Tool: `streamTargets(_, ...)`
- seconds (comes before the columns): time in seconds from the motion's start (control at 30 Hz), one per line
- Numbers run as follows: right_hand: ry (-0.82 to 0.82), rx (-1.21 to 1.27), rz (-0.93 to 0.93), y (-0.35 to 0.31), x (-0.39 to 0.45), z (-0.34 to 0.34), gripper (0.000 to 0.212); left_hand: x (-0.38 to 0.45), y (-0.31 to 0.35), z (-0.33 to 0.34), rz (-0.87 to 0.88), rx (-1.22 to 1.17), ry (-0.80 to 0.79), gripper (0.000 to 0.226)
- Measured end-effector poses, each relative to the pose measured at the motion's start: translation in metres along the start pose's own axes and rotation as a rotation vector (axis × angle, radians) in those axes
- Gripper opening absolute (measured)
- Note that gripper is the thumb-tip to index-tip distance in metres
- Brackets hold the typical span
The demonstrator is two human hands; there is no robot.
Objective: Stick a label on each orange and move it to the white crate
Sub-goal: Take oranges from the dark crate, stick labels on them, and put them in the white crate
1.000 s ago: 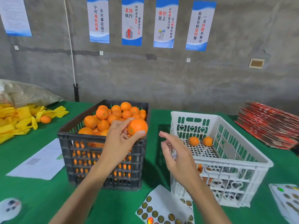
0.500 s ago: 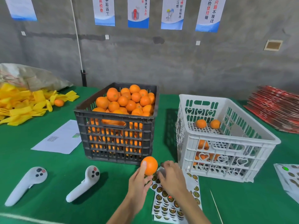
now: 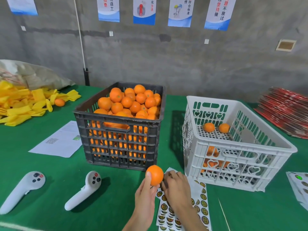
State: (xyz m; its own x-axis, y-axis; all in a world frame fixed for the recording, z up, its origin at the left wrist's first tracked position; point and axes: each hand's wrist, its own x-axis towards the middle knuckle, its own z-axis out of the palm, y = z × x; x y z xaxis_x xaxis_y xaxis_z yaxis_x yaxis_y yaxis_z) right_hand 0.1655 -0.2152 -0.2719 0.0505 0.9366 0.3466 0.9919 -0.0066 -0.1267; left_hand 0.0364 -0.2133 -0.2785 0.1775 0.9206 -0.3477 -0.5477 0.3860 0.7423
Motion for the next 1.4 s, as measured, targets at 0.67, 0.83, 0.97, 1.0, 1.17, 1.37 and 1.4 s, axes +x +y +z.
streamTargets(0.67, -0.050, 1.425, 0.430, -0.018, 0.013, -0.064, 0.030, -0.001, 0.019, 0.016, 0.020, -0.039, 0.045, 0.079)
streamTargets(0.83, 0.048, 1.364, 0.302, -0.026, 0.011, -0.077, 0.026, -0.011, 0.036, 0.031, -0.018, -0.156, -0.057, 0.064)
streamTargets(0.97, 0.148, 1.327, 0.197, -0.023, 0.012, -0.087, 0.025, -0.019, 0.056, 0.050, -0.003, -0.182, -0.177, 0.055)
streamTargets(1.0, 0.164, 1.310, 0.172, -0.023, 0.013, -0.091, 0.024, -0.023, 0.061, 0.055, 0.028, -0.146, -0.214, 0.053)
streamTargets(1.17, 0.219, 1.259, 0.071, -0.022, 0.018, -0.113, 0.024, -0.032, 0.083, 0.077, 0.201, 0.026, -0.270, 0.054)
streamTargets(1.37, 0.281, 1.273, 0.059, -0.026, 0.029, -0.136, 0.023, -0.037, 0.104, 0.096, 0.275, 0.020, -0.358, 0.048)
streamTargets(1.4, 0.281, 1.274, 0.063, -0.028, 0.031, -0.136, 0.024, -0.038, 0.108, 0.099, 0.275, 0.009, -0.373, 0.049)
